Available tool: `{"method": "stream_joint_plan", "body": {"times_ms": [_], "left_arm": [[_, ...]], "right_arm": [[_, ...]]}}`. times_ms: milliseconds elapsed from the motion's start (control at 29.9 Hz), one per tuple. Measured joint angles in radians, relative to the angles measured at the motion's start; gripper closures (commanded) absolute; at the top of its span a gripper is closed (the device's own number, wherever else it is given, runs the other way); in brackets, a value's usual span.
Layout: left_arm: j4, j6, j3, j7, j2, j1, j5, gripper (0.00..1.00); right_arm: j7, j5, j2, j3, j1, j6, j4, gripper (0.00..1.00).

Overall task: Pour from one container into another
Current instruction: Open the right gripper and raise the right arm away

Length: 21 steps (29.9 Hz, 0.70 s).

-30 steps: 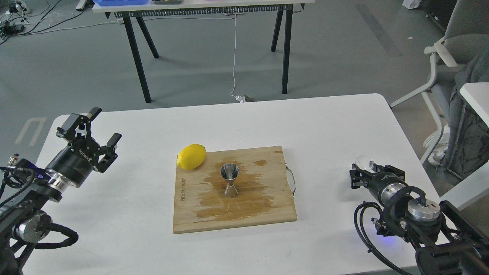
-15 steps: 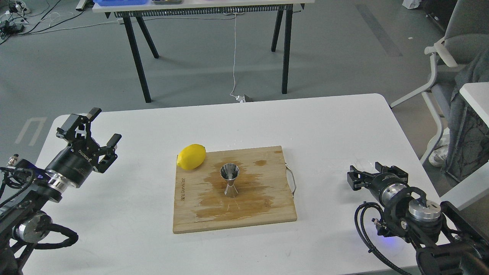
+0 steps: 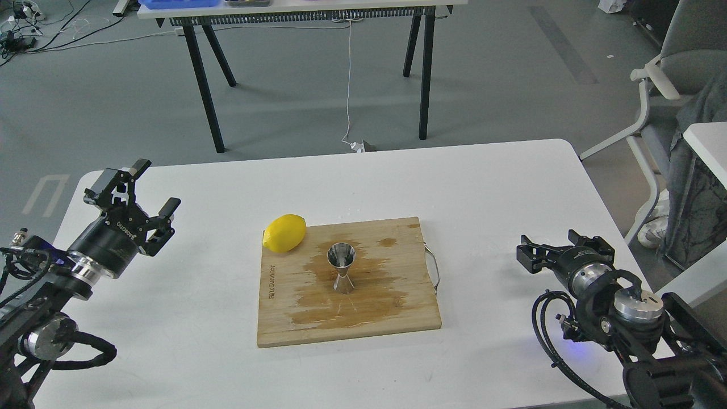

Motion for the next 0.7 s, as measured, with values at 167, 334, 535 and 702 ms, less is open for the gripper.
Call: {"method": "stream_joint_plan", "body": {"times_ms": [167, 334, 535, 702], "left_arm": [[0.003, 0.000, 0.000, 0.000, 0.002, 0.001, 0.000, 0.01], [0.003, 0.000, 0.000, 0.000, -0.001, 0.003, 0.000, 0.01], [0.003, -0.002, 0.000, 0.000, 0.003, 0.000, 0.000, 0.01], [0.002, -0.007, 0.000, 0.000, 0.005, -0.003, 0.000, 0.01]], "right_arm": [[-0.002, -0.002, -0.040, 0.009, 0.022, 0.000, 0.036, 0.01], [-0.004, -0.007, -0.098, -0.005, 0.070, 0.007, 0.048, 0.01], [-0.062, -0.134, -0.192, -0.094, 0.151, 0.156, 0.066, 0.01], [-0.087, -0.269, -0.238, -0.153, 0.197, 0.410, 0.043, 0.01]]}}
